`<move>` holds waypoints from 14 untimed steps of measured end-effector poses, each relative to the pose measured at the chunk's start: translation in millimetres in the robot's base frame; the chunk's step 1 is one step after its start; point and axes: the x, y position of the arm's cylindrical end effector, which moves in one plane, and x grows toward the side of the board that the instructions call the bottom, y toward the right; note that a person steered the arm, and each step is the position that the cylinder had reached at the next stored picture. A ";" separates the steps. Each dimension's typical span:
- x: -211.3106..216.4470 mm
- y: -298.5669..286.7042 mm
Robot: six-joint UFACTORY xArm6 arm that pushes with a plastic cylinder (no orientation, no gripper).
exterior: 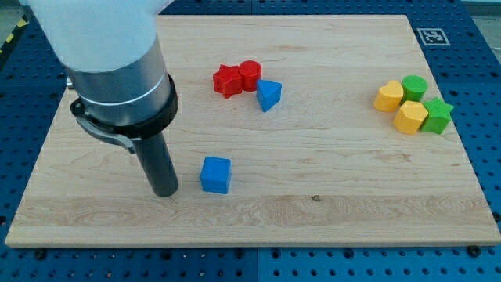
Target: Slide the blue cube a bit up
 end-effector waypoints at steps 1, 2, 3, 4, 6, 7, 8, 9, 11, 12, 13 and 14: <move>-11.8 -1.9; -37.9 -7.8; -46.4 -8.2; -46.4 -8.2; 3.9 16.9; 8.6 63.7; 6.7 67.0; 6.7 67.0; -17.4 67.0; -33.9 67.0; -38.0 67.1; -37.3 67.1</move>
